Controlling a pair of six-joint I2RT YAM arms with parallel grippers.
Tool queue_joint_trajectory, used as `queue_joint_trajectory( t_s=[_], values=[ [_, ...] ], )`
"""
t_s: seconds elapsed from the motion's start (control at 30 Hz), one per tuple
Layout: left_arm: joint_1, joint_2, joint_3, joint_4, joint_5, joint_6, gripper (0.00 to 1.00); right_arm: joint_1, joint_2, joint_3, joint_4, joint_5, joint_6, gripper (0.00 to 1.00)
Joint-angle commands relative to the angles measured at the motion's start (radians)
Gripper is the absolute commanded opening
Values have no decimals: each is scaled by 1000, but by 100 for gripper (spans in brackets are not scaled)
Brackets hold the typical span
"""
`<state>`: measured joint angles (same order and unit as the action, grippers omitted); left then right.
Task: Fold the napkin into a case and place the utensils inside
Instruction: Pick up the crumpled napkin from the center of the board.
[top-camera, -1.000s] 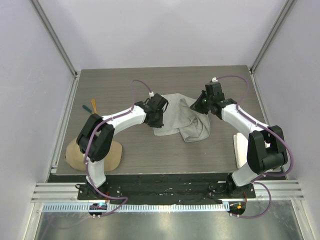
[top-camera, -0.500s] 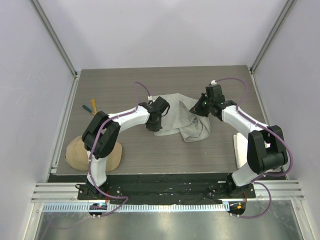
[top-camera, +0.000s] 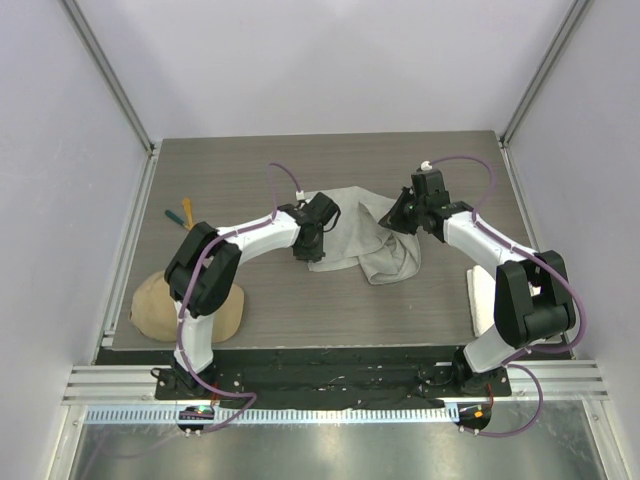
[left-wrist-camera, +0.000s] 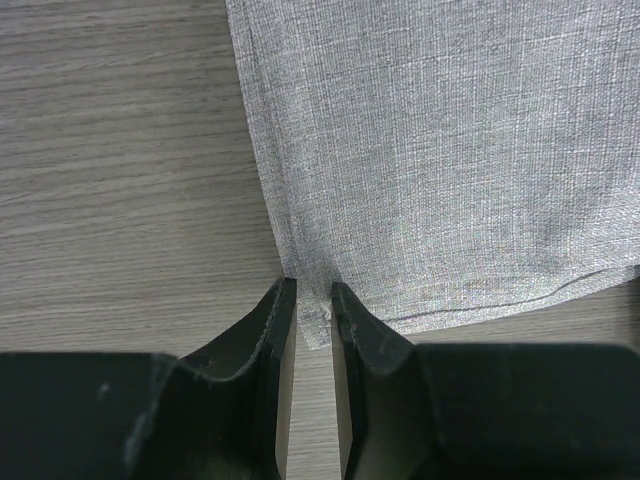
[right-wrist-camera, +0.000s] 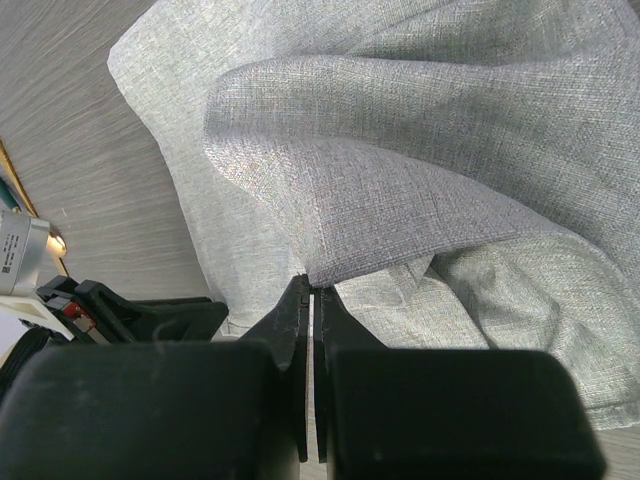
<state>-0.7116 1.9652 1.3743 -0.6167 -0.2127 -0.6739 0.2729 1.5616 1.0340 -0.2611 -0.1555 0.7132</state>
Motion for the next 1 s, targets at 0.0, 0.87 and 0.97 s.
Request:
queue_joint_trajectory(
  t_s=[0.0,0.87,0.97],
  values=[
    [-2,-9,35,38,-4,-16,24,-1,-58,-6,36,-16,-12,1],
    [-3,-18,98,-11,-97,-6,0,-1,-78,9,11,-7,-53,1],
    [-3,-64,156,-60,-73,16,0,-4,-98,43,-35,31,-89,1]
  ],
)
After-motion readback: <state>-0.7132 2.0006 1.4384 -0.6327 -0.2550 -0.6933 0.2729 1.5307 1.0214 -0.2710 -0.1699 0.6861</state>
